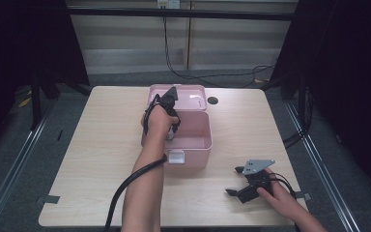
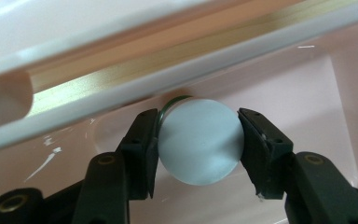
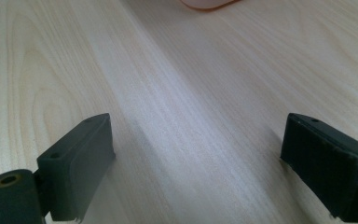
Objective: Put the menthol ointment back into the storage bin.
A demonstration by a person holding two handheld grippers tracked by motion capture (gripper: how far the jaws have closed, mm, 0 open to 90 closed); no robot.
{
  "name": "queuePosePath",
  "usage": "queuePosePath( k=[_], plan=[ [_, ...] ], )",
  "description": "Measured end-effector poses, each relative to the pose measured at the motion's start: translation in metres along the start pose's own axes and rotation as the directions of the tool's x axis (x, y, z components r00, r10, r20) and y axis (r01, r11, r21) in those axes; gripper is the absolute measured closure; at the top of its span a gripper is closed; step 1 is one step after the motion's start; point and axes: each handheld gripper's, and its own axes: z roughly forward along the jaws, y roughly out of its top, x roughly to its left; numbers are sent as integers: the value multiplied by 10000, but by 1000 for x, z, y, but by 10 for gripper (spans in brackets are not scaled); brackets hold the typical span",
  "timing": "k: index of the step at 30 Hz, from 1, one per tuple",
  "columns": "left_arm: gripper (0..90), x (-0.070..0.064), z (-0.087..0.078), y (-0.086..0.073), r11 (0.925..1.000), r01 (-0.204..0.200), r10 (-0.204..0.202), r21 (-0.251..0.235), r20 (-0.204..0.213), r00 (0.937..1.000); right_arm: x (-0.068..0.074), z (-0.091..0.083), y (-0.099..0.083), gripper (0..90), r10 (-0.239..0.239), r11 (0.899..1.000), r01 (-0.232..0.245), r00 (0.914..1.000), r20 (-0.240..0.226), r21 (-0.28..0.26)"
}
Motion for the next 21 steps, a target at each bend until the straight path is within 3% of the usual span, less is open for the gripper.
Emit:
queuePosePath(
  k=[21],
  plan=[
    [493,-1,15,-2,9993,-361,361,-86,-39,9993,0,0,0,86,30,10000,-30,10000,-3,19]
  ],
)
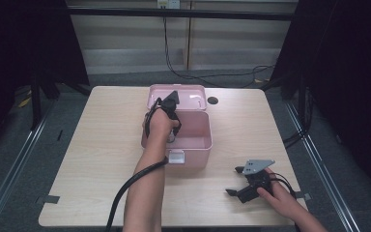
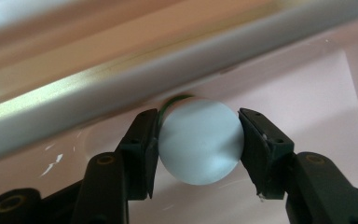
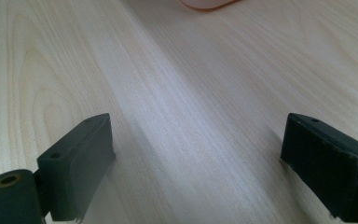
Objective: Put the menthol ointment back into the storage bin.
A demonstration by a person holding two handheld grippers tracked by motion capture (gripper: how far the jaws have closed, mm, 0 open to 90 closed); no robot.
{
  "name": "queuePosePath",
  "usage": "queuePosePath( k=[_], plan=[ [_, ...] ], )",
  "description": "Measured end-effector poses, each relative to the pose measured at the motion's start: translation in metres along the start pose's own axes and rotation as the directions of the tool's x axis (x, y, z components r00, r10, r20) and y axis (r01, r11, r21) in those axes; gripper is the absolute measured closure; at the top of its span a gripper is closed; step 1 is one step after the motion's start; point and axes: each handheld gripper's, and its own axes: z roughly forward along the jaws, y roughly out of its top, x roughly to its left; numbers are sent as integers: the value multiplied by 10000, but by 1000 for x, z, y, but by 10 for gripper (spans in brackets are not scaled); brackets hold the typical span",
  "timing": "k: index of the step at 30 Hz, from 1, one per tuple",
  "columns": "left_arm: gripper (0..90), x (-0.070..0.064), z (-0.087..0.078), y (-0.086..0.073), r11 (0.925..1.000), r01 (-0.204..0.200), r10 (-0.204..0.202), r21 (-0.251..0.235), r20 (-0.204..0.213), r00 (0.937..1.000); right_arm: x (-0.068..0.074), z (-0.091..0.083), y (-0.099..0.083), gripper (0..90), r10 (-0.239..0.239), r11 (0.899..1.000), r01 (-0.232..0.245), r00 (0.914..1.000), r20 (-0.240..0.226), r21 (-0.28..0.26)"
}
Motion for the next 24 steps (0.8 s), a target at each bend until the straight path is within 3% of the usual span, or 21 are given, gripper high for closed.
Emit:
queuePosePath(
  k=[4,13,24],
  plan=[
    [481,-1,1,-1,9999,-99,98,-58,-203,9997,0,0,0,86,-25,10000,25,10000,-4,-15],
    [409,0,0,-2,10000,-25,24,-45,-90,10000,0,0,0,86,-25,10000,25,10000,-3,-17],
    [310,1,-14,-4,10000,4,-4,-53,50,10000,0,0,0,86,-25,10000,25,10000,-4,-17]
  ],
)
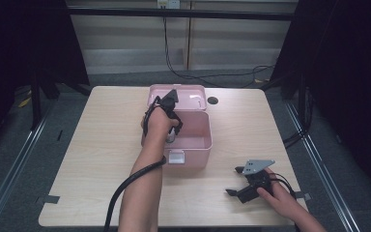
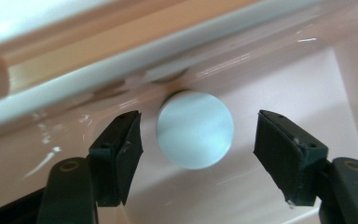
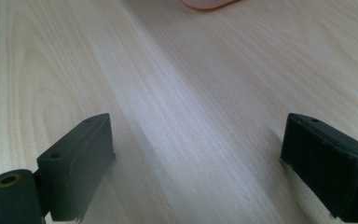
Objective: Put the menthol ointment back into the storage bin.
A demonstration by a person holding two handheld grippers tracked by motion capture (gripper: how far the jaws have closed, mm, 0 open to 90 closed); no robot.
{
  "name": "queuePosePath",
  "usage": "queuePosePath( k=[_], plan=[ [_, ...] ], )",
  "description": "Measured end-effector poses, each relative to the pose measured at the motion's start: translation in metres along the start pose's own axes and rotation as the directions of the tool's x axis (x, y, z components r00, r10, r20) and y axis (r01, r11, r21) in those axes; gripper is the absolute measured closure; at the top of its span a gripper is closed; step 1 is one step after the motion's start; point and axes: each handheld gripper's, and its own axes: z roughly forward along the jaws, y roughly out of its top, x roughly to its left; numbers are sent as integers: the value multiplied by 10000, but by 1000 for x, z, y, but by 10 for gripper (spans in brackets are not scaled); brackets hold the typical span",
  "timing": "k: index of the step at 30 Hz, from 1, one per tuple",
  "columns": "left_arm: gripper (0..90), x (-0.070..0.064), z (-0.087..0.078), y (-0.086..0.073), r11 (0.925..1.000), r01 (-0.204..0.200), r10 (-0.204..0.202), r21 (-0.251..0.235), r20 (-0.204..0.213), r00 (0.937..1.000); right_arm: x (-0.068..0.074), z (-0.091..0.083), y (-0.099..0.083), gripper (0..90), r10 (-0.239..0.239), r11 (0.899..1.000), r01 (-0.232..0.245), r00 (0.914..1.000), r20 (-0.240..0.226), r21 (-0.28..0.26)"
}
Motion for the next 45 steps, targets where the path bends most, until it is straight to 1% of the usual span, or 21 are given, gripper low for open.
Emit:
queuePosePath(
  k=[1,2,3,4,5,7,8,9,10,14,17,18,22,24,25,30,32,34,37,38,45],
  plan=[
    [304,1,-1,-1,10000,26,-26,-80,26,10000,0,0,0,86,-7,10000,7,10000,7,-2],
    [300,1,-3,-1,9998,169,-168,-127,39,9999,0,0,0,86,-4,10000,4,10000,5,-2],
    [297,2,-4,-1,10000,55,-55,-63,44,10000,0,0,0,86,-5,10000,5,10000,5,-3],
    [295,2,-5,-2,9998,181,-180,-113,54,9998,0,0,0,86,-6,10000,6,10000,4,-2],
    [290,4,-7,-2,9999,91,-90,-123,98,9999,0,0,0,86,-5,10000,5,10000,6,-1],
    [285,5,-9,-4,9997,186,-184,-152,128,9997,0,0,0,86,-1,10000,1,10000,4,0],
    [284,6,-11,-4,9998,129,-127,-125,134,9998,0,0,0,86,-4,10000,4,10000,4,-2],
    [283,6,-12,-5,9995,233,-230,-196,137,9996,0,0,0,86,-4,10000,4,10000,5,0],
    [288,7,-14,-6,9996,232,-228,-190,224,9995,0,0,0,86,-3,10000,3,10000,6,0],
    [274,5,-19,-7,9996,126,-119,-265,272,9996,0,0,0,86,3,10000,-3,10000,-1,2],
    [272,4,-23,-8,9998,36,-30,-194,333,9994,0,0,0,86,-5,10000,5,10000,8,-1],
    [272,3,-23,-9,9997,94,-85,-222,378,9992,0,0,0,86,-4,10000,4,10000,10,0],
    [272,2,-29,-9,9998,13,-5,-206,405,9992,0,0,0,86,-6,10000,6,10000,13,-1],
    [271,1,-32,-9,9998,-120,128,-183,454,9989,0,0,0,86,-7,10000,7,10000,13,-2],
    [271,0,-33,-9,9998,-59,68,-198,452,9990,0,0,0,86,-14,10000,14,10000,11,-4],
    [271,-2,-39,-9,9998,-133,141,-159,514,9986,0,0,0,86,-3,10000,3,10000,17,0],
    [271,-3,-44,-9,9995,-157,171,-274,526,9985,0,0,0,86,-5,10000,5,10000,18,-1],
    [271,-4,-45,-9,9996,-143,157,-261,513,9986,0,0,0,86,-5,10000,5,10000,25,-1],
    [270,-3,-49,-10,9993,-298,309,-232,493,9983,0,0,0,86,-4,10000,4,10000,25,-2],
    [268,-3,-51,-11,9994,-232,246,-257,535,9983,0,0,0,86,-4,10000,4,10000,23,-1],
    [260,-1,-59,-15,9993,-220,237,-308,562,9981,0,0,0,86,-2,10000,2,10000,25,1]
  ],
)
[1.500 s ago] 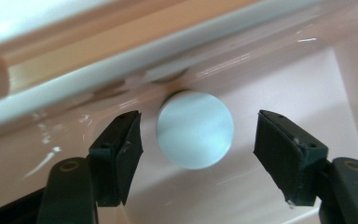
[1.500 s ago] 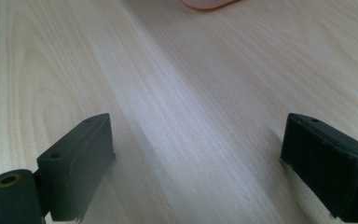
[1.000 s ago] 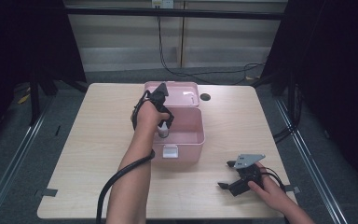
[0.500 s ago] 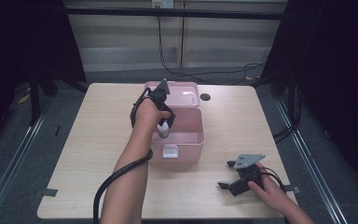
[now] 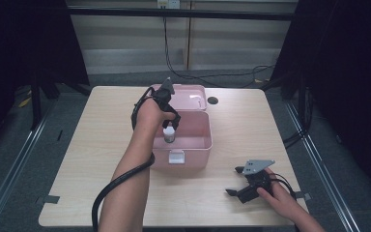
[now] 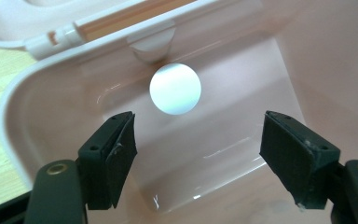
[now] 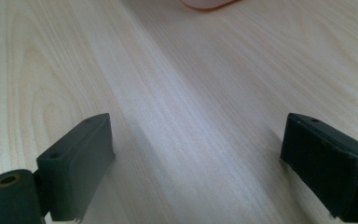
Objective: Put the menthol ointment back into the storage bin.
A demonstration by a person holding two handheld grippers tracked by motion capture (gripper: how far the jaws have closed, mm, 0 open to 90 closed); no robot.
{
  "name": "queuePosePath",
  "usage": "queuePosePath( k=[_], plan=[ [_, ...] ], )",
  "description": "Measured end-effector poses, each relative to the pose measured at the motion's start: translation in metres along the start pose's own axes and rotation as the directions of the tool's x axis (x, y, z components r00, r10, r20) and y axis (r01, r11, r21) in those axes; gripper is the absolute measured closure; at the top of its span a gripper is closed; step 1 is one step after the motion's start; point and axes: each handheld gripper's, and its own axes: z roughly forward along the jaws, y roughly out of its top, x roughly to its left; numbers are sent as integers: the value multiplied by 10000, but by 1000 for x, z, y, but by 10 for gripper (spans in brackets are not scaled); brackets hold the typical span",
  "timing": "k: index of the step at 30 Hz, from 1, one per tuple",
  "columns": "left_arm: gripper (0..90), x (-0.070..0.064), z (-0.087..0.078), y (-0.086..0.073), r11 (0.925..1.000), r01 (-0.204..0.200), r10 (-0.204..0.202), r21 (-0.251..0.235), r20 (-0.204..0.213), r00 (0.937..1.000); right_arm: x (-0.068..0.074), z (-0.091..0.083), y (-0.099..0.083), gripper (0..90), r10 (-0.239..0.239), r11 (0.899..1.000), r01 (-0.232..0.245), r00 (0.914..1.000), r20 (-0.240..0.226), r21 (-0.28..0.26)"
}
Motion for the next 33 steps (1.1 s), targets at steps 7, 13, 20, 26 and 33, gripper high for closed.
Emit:
queuePosePath(
  k=[7,13,20,26,33],
  plan=[
    [257,1,-4,-5,10000,-53,53,24,60,10000,0,0,0,86,0,10000,0,10000,-2,-2],
    [252,0,-13,-8,9990,-425,423,165,154,9990,0,0,0,86,5,10000,-5,10000,-4,2],
    [233,-4,-26,-12,9970,-756,753,173,180,9970,0,0,0,86,12,10000,-12,10000,-12,3],
    [233,-1,-31,-18,9966,-807,802,174,248,9965,0,0,0,86,8,10000,-8,10000,-11,3],
    [234,2,-36,-24,9953,-947,943,196,227,9953,0,0,0,86,9,10000,-9,10000,-12,5]
  ],
)
